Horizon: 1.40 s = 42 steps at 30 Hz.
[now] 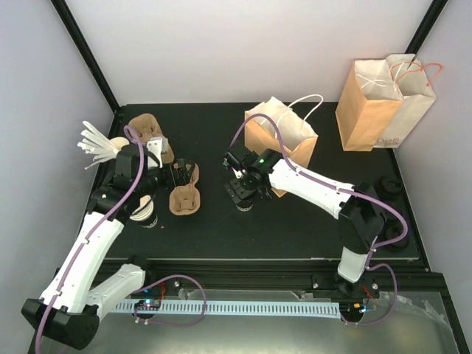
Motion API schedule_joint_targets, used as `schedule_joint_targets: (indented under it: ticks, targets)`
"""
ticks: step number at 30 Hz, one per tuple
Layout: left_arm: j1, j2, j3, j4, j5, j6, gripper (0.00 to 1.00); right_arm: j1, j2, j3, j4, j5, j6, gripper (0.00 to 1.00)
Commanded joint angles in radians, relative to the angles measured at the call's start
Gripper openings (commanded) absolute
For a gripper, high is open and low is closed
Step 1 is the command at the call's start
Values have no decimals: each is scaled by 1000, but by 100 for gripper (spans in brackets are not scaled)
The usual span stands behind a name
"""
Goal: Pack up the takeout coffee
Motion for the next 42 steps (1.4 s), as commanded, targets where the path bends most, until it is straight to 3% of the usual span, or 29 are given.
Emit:
schedule_joint_targets:
  ticks: [1, 23, 33, 42]
  targets:
    - [8, 2, 38, -29, -19, 31, 99, 13, 18, 35, -32, 57, 9, 91]
    - [8, 7, 36, -16, 19, 34, 99, 14, 59, 57, -57, 49, 17, 80]
    - [8, 12, 43, -23, 23, 46, 99, 15, 87, 136, -170, 88, 13, 77]
    - [8, 32, 44, -3, 49, 55, 99, 16, -43, 135, -211, 43, 8, 77]
